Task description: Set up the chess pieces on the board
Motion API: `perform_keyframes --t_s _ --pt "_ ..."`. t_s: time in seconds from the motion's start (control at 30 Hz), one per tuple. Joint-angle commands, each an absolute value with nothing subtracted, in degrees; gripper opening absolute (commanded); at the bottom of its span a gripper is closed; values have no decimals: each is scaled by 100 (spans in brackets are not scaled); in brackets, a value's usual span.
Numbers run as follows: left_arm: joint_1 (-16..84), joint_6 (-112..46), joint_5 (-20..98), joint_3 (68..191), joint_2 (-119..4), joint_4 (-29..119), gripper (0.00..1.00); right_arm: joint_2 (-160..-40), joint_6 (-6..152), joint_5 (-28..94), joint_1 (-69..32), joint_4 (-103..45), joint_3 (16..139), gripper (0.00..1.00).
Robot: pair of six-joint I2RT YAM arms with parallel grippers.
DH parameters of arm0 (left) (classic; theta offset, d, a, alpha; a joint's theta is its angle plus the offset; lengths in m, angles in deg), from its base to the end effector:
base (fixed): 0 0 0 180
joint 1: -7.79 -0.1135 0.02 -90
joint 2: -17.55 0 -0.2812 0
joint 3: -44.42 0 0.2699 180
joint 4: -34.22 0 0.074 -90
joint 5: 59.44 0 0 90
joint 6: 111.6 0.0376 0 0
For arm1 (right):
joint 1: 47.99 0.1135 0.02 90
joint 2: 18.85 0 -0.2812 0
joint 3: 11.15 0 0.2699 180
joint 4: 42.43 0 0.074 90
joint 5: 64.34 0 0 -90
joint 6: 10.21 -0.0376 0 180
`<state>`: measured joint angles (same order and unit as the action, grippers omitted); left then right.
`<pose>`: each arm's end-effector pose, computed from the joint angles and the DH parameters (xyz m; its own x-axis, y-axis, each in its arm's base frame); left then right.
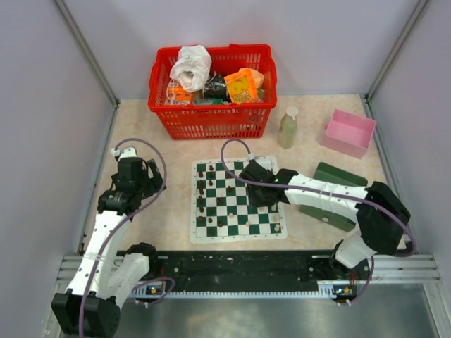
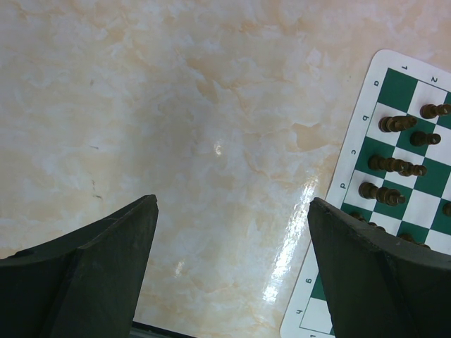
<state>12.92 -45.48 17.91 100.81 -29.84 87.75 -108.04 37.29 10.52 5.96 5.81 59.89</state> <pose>0.1751 -0.0075 0.2851 -0.6111 -0.3417 -0.7140 -0.3452 0.9268 -0.1482 0.1943 0.2502 0.2095 -0.8832 -0.1053 -0.4570 -0.1657 0.9817 0.0941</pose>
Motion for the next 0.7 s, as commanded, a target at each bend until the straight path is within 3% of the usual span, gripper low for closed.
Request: perform_keyframes --t_s 0.0,0.67 --pt "1298 -4515 1825 10068 -2903 8565 93 -10375 3874 1027 808 662 6348 38" --pt "1298 -4524 1799 10059 -2920 8573 93 -11280 4146 1976 1300 381 6295 38"
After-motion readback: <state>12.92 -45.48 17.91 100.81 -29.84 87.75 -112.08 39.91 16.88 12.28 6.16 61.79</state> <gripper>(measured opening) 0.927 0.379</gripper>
